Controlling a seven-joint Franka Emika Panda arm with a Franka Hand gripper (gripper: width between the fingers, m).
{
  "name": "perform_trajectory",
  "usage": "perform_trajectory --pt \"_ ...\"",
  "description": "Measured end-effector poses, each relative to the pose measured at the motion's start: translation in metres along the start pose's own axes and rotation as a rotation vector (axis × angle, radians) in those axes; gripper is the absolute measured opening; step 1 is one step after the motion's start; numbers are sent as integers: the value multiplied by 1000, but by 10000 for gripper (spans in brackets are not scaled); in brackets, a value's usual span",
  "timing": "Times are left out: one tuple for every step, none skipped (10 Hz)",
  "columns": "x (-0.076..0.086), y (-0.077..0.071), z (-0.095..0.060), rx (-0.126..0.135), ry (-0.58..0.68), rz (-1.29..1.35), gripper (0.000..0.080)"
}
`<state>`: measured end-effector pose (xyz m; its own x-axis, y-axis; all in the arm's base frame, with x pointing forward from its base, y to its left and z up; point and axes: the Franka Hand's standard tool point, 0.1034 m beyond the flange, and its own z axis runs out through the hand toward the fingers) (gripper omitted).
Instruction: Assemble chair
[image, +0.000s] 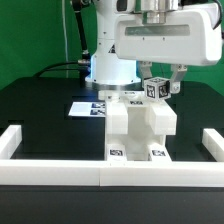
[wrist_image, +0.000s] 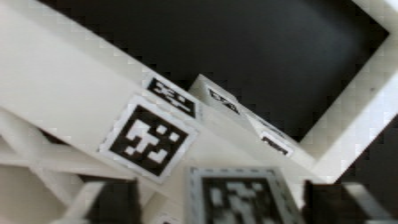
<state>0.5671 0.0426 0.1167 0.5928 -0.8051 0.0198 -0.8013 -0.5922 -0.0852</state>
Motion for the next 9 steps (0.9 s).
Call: perform_trajectory --pt "0 0 0 0 0 -10 530" --pt "0 0 0 -2 1 -92 612" --pt "0 0 0 -2 1 -181 640" --pt "1 1 0 -2 1 -265 640" --pt "2 1 0 -2 2 -353 648" --pt "2 1 0 -2 1 -421 648" --pt "2 1 0 -3 1 -474 649" --pt "2 1 0 -3 2 -566 649" --pt "2 1 0 -3 2 -647 649"
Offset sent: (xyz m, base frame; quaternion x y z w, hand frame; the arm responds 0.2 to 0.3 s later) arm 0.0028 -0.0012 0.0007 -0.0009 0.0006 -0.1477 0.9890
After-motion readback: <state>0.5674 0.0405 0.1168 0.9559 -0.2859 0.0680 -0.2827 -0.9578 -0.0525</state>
